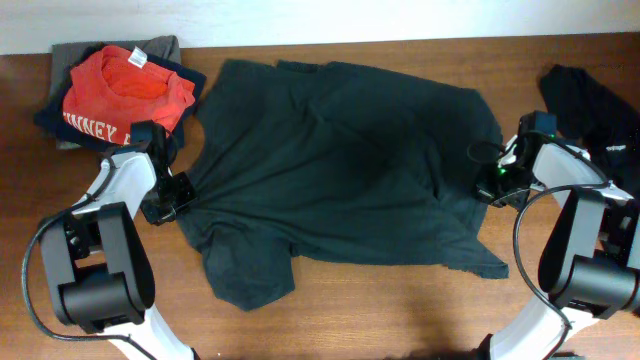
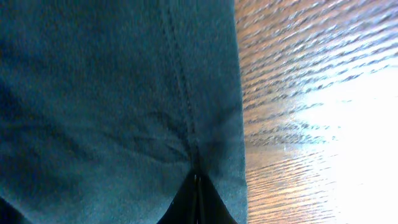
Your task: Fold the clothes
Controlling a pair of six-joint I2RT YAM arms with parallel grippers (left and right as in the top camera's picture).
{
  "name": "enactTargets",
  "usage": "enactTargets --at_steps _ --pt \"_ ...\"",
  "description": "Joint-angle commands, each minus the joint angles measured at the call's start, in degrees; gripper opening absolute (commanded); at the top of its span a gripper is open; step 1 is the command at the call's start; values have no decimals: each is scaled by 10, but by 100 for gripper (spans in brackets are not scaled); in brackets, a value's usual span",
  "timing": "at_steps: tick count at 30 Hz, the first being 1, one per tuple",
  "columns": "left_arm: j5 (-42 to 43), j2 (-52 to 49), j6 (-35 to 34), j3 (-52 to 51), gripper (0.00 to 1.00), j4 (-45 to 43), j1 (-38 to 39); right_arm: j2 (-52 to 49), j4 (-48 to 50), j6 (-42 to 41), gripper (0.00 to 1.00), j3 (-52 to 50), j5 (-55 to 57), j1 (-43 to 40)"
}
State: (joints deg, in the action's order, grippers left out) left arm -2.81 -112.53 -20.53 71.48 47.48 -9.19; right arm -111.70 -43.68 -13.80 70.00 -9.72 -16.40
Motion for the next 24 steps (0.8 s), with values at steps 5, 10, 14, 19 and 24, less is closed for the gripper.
enactTargets --at_steps 5,10,14,19,24 --pt "-15 -42 5 -20 7 -5 -10 -22 13 -52 4 -6 150 -14" --pt "-15 -42 5 -20 7 -9 -10 -22 27 -52 4 -5 168 -32" --pt "-15 -42 5 -20 7 -10 -11 -22 38 -52 4 -1 198 -49" --pt "-15 -42 24 -20 13 -19 -11 -22 43 -54 4 15 192 -72" --pt "-26 -42 50 -5 17 -34 -11 -22 37 -53 4 58 181 -87"
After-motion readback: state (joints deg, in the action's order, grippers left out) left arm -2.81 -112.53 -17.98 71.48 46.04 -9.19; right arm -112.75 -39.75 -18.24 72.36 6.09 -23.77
